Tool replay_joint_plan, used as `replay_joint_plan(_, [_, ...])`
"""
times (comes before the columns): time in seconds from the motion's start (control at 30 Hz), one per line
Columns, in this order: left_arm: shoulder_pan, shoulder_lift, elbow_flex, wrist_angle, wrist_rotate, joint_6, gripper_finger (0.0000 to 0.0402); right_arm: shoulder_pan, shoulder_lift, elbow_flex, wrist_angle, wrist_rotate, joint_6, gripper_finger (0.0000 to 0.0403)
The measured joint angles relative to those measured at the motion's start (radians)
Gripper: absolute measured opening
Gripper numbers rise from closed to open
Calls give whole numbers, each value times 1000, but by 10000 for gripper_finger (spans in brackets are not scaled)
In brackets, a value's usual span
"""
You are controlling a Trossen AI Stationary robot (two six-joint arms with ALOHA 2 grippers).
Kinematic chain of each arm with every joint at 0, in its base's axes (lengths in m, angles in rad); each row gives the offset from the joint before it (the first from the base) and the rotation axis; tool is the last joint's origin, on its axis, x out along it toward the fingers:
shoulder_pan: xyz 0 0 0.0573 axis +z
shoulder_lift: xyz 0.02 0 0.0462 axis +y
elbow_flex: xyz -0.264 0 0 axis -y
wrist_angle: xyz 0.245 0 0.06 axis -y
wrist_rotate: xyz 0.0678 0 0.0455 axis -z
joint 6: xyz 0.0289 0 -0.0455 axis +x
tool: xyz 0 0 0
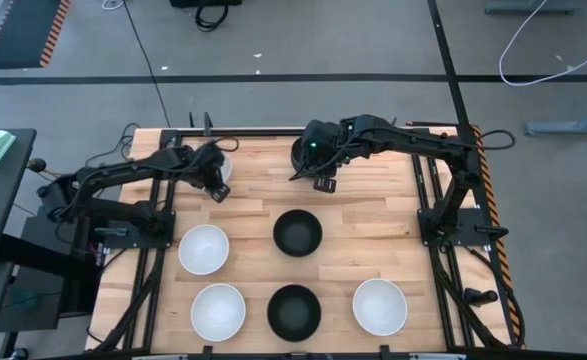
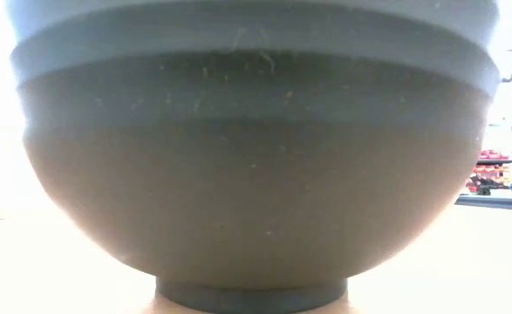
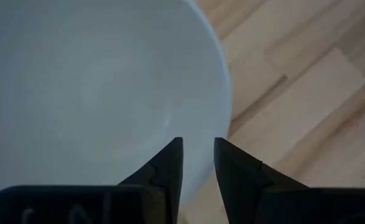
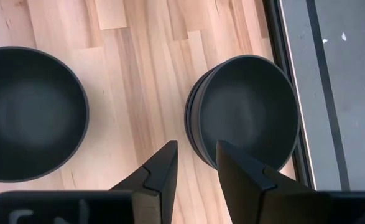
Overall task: Nest bowls inside each other
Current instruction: Stack the white bowl on top of the stacked black bowls
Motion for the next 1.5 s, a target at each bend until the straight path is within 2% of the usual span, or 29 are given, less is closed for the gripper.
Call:
replay_joint_plan(0.23, [3,107,-1,-22,-7,-3,102,0,0,0,-1,0,0,119])
replay_joint_plan(0.37, [3,125,4,-6,-8,1,103,0,0,0,-1,0,-1,119])
replay_joint_plan(0.7, [-27,119,157,-55,-55,29,103,0,0,0,0,0,-4,119])
replay_joint_plan(0.83, [-41,142,195,-129,-116,34,101,0,0,0,-1,0,-4,119])
replay_joint_plan(1.2, [-28,243,198,-132,-139,39,103,0,0,0,0,0,0,119])
replay_joint_plan(1.5, [-23,274,198,-98,-139,65,101,0,0,0,-1,0,-2,119])
